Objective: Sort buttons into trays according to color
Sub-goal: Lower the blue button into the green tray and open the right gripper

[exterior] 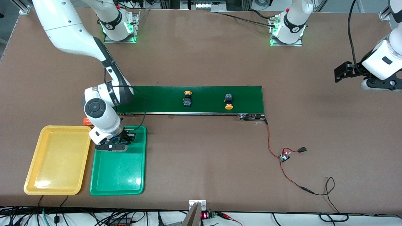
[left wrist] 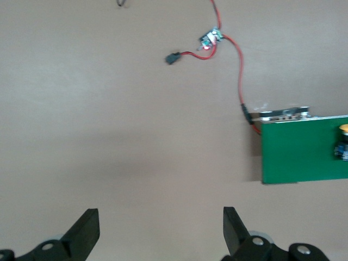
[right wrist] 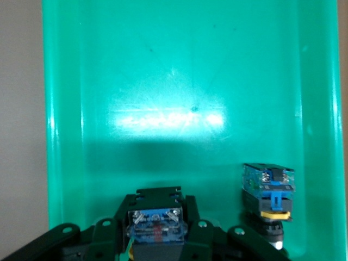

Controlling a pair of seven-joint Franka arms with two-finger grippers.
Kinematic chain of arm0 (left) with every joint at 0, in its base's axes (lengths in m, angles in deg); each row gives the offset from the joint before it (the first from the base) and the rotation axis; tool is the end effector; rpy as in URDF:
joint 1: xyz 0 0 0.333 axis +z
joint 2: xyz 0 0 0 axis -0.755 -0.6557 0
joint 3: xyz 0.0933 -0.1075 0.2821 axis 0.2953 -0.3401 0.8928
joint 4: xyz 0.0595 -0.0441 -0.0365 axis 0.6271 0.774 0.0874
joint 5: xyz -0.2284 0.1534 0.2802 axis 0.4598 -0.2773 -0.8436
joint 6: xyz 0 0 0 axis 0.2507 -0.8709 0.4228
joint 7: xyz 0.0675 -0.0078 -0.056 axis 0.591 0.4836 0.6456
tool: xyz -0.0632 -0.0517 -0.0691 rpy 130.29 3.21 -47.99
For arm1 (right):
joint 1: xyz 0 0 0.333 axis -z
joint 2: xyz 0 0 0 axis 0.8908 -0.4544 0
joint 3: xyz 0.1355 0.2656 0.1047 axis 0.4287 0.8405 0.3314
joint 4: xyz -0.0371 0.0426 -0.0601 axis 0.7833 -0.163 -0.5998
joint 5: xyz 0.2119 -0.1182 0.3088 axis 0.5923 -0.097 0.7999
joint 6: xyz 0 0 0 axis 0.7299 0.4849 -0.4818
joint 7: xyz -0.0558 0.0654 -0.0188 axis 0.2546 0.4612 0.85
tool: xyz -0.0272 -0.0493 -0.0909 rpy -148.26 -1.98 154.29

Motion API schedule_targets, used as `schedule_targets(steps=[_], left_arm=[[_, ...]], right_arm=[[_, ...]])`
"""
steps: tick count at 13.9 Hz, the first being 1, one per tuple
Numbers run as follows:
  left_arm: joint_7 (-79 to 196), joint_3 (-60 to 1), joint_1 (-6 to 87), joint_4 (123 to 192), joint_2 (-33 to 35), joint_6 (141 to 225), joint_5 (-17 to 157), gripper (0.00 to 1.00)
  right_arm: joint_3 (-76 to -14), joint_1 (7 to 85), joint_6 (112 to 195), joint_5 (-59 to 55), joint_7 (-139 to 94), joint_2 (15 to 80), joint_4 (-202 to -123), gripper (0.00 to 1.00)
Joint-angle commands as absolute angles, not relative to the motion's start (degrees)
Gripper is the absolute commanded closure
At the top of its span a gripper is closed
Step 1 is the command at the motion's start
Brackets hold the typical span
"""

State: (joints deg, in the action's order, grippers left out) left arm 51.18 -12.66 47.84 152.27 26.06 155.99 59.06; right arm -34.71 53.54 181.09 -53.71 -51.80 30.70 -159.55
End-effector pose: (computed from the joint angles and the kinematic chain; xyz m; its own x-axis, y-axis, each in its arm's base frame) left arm 0.5547 -0.0215 0.5864 0.9948 -0.0637 -0.0794 -0.0669 -0.9971 -0.0377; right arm 0.6757 0.1651 0.2132 0.9860 0.0090 0.1663 -0.0027 -0.9976 0.0698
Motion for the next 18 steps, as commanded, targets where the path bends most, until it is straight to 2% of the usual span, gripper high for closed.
schedule_targets(steps=[1, 2, 3, 6, 11, 15, 18], left_arm=[[51.6, -11.7, 47.6, 153.5, 26.9, 156.3, 61.7, 0.00], [51.6, -11.6, 47.6, 153.1, 26.8, 156.4, 61.7, 0.00], [51.6, -11.6, 47.6, 152.9, 26.7, 156.4, 61.6, 0.00], [51.7, -12.2, 47.5, 152.6, 26.7, 156.2, 61.6, 0.00], [51.6, -12.2, 47.5, 152.6, 26.7, 155.8, 61.5, 0.00], [51.6, -12.4, 47.4, 152.6, 26.8, 155.9, 61.4, 0.00], [51.6, -12.5, 47.4, 152.6, 26.8, 155.8, 61.3, 0.00]], right_arm=[[-36.0, 53.2, 183.9, -54.5, -51.3, 28.9, -158.2, 0.19], [-36.0, 53.2, 185.0, -54.6, -51.3, 28.8, -158.3, 0.04], [-36.0, 53.1, 185.1, -54.6, -51.3, 28.9, -158.5, 0.00], [-35.9, 53.0, 184.5, -54.2, -51.2, 31.0, -159.4, 0.00], [-34.8, 52.6, 180.1, -53.9, -52.0, 42.6, -170.7, 0.00], [-28.3, 52.8, 178.3, -52.9, -60.4, 53.2, -182.9, 0.00], [-23.6, 52.6, 177.3, -52.6, -69.3, 55.4, -186.0, 0.00]])
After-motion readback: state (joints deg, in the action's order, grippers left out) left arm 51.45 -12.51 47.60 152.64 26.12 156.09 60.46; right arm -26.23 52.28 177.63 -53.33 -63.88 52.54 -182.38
